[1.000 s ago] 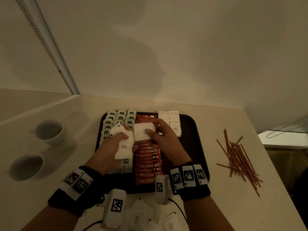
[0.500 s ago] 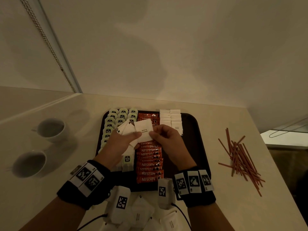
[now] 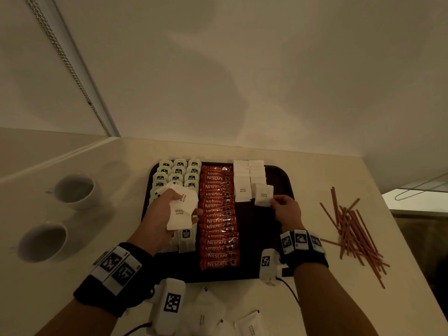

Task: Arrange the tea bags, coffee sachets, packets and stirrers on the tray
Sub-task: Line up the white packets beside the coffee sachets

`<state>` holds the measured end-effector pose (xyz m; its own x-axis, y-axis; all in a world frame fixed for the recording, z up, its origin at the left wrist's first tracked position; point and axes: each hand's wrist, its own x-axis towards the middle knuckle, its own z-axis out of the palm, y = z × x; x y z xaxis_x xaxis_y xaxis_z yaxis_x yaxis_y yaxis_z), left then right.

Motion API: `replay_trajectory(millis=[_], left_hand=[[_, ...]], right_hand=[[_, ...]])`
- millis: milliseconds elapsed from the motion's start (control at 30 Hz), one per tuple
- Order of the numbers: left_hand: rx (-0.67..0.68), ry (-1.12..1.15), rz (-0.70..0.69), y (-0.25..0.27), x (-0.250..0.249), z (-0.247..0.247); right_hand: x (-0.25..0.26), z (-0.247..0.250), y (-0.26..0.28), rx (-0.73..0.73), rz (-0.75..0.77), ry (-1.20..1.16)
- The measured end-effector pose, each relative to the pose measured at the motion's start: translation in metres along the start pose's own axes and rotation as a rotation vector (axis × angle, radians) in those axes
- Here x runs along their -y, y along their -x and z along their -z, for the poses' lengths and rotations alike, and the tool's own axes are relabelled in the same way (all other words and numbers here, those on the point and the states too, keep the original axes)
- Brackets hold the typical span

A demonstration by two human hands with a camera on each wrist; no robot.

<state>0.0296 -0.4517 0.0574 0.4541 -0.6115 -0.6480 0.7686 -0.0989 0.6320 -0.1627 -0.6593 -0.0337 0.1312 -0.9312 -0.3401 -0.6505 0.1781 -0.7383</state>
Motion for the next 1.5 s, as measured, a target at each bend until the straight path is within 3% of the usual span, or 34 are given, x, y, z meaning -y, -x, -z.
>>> replay_trajectory(millis=[167,567,667,733,833,900,1000,1233,1400,1500], left_hand=[[-0.004,-0.075,0.011,-0.002,0.0,0.004],[0.06,-0.142,0.053,-0.005,0.001,0.008],[0.071,-0.2,0.018,-0.004,0.001,0.006],[0.077,-0.235,-0.014,-0.004,0.001,0.003],[0.116,-0.296,-0.081,-0.005,0.003,-0.002],[0.121,-0.337,-0.118,-0.005,0.004,-0.005],[0.086,-0.319,-0.163,-0.004,0.002,-0.008],[0.013,-0.327,-0.243,-0.007,0.001,-0.002],[0.042,-0.348,-0.21,-0.009,0.004,-0.002],[0.079,-0.399,-0.197,-0.011,0.006,-0.002]], right_hand=[[0.006,-0.006,-0.012,0.02,0.027,0.089],[0.012,-0.009,-0.013,-0.08,0.041,0.169],[0.026,-0.009,-0.001,-0.118,0.124,0.125],[0.047,-0.011,0.022,0.044,0.252,0.052],[0.083,-0.018,0.068,0.542,0.362,-0.119],[0.095,-0.023,0.087,0.691,0.38,-0.231],[0.096,-0.03,0.097,0.617,0.447,-0.243],[0.083,-0.029,0.105,0.631,0.256,-0.449],[0.072,-0.025,0.109,0.634,0.172,-0.528],[0.071,-0.021,0.106,0.593,0.228,-0.415]])
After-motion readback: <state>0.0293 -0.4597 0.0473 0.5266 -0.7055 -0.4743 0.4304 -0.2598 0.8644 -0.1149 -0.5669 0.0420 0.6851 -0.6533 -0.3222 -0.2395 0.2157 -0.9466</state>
